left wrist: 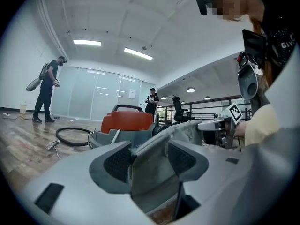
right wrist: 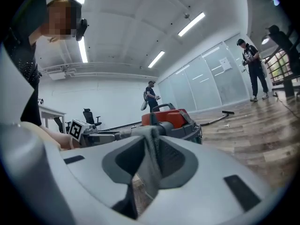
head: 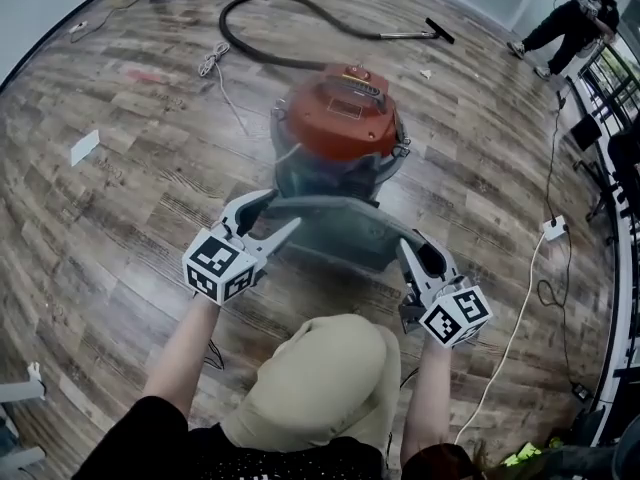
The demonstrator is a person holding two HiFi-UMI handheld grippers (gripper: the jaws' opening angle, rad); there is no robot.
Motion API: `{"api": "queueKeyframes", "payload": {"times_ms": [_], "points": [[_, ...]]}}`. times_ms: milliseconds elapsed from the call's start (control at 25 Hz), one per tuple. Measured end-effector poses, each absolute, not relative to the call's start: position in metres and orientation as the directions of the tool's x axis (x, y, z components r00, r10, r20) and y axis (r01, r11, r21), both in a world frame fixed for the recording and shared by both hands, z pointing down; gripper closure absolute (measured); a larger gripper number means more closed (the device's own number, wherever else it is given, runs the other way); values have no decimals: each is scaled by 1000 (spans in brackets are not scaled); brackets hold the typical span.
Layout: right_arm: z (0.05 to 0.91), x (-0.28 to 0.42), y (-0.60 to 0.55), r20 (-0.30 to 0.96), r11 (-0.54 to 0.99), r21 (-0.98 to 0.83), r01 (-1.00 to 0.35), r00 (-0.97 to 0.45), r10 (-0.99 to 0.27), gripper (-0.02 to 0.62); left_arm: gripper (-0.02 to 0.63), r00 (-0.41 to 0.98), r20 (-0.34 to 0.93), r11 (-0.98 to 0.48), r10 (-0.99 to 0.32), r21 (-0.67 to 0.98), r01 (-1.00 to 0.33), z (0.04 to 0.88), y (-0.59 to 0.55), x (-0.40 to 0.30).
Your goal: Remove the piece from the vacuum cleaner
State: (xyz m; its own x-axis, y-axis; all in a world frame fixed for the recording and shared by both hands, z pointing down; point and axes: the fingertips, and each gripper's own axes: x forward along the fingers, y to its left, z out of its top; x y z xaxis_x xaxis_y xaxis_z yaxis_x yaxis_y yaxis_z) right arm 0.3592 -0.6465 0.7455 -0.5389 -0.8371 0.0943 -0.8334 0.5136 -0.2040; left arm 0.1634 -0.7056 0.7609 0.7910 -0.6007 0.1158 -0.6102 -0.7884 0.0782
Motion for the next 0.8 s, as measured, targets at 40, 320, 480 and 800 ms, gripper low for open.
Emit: {"api": "queueKeyframes", "payload": {"times_ms": [40,320,480,800], "points": [[745,358,-646,95,510,-201,-837,-534,-840,537,354,784,127,-780,-607,93,-619,763,-707,162],[744,337,-622,80,563,-191,-804,-584,-808,572,575,800,183,-783,-572,169,-598,767,-687,162],[742,325,-607,70,587,-171,-791,-604,-794,572,577,822,155,-799,-547,195,-569,762,-656,171],[759,349,-573,84,508,-203,-837,-532,-843,571,574,805,109,-781,-584,197,-593,769,-631,162]]}}
